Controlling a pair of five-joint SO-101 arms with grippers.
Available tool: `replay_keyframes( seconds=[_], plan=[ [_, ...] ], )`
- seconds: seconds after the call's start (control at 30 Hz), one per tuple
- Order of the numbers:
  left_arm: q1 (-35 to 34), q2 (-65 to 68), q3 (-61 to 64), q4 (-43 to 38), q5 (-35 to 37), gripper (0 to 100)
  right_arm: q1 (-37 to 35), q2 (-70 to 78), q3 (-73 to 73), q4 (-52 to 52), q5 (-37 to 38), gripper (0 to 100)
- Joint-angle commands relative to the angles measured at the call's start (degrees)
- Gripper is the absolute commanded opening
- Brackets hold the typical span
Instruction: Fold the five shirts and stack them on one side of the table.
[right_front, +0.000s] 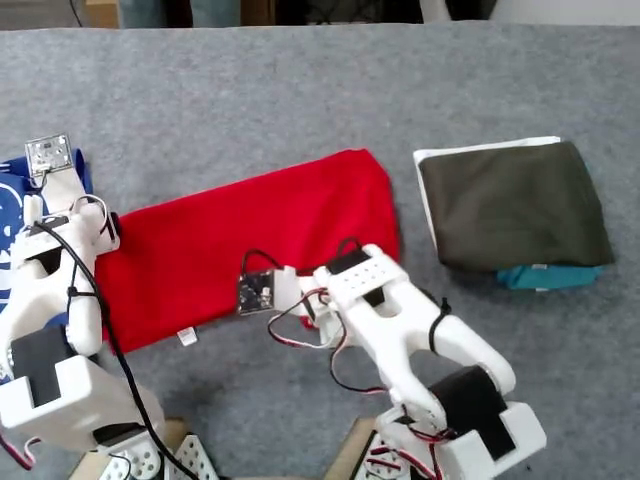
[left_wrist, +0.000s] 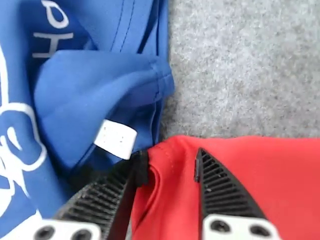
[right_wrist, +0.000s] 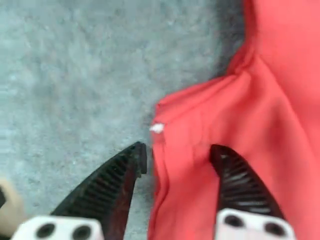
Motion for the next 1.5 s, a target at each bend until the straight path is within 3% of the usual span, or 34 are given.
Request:
replay_keyframes(
  seconds=[0.0, 0.1, 0.37, 0.57, 0.83, 0.9, 1.1, 1.47],
  plan=[
    [-0.6, -0.3, -2.3, -0.8, 0.4, 18, 1.2, 2.9, 0.1, -4.3, -0.8, 11.8],
    [-0.3, -0.1, -2.2, -0.8, 0.2, 18, 1.5, 2.9, 0.2, -6.4, -0.9, 1.1],
    [-0.4, -0.1, -2.6, -0.8, 0.4, 18, 5.4, 2.9, -3.8, -5.7, -1.0, 1.3],
    [-0.4, 0.0, -2.7, -0.9, 0.4, 18, 4.2, 6.4, -27.4, 16.8, -2.2, 1.3],
    [-0.4, 0.0, -2.6, -0.9, 0.4, 18, 4.0, 34.2, -71.3, 41.7, -1.9, 1.4],
    [-0.3, 0.0, -2.6, -0.9, 0.4, 18, 4.0, 42.0, -83.4, 47.6, 1.0, 1.4],
    [-0.3, -0.1, -2.6, -0.9, 0.4, 18, 4.6, 54.9, -105.6, 47.9, 4.0, 1.4],
    [-0.3, -0.3, -2.6, -0.9, 0.4, 18, 5.3, 58.2, -108.0, 47.8, 5.5, 3.9]
  ],
)
